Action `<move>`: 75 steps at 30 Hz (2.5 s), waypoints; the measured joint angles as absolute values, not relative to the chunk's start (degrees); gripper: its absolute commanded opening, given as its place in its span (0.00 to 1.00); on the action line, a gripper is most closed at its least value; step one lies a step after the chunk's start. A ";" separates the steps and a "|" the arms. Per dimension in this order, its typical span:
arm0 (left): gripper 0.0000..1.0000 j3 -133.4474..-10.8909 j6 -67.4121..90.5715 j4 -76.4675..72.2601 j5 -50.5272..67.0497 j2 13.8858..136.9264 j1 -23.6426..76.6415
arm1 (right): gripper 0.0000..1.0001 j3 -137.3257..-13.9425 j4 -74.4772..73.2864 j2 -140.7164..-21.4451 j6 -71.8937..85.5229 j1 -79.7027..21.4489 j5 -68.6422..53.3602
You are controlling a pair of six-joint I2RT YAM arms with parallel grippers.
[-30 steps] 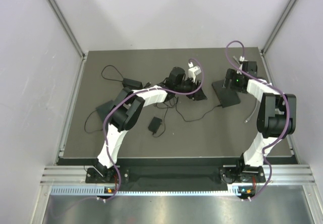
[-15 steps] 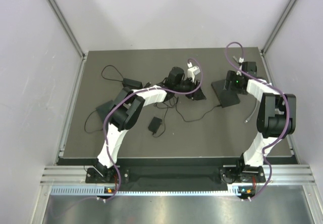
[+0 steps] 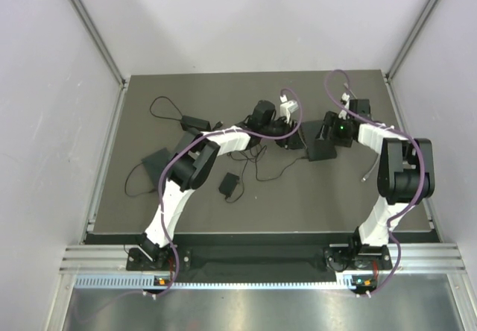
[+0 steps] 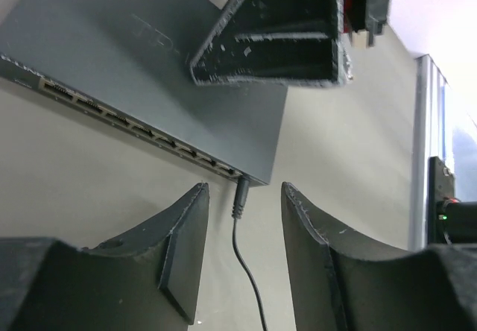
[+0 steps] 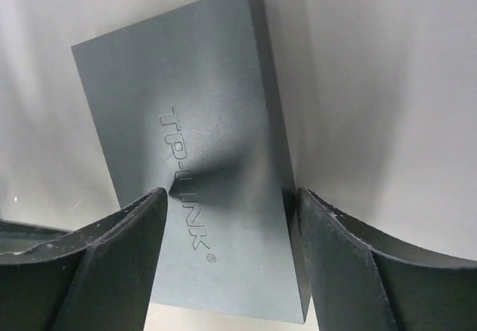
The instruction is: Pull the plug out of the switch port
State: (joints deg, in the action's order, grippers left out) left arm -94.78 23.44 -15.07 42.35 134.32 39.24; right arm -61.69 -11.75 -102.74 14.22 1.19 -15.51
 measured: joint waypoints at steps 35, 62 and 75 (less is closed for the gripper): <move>0.05 -99.61 15.90 0.89 46.70 137.56 40.10 | 1.00 -61.60 -13.13 -101.10 9.56 -7.44 -5.87; 0.00 -101.36 23.88 -0.47 50.59 140.22 37.60 | 0.62 -59.11 -16.25 -91.98 9.13 -11.73 -2.11; 0.00 -101.36 25.41 -1.96 51.88 140.68 36.80 | 0.63 -59.00 -17.63 -95.04 7.68 -15.94 0.10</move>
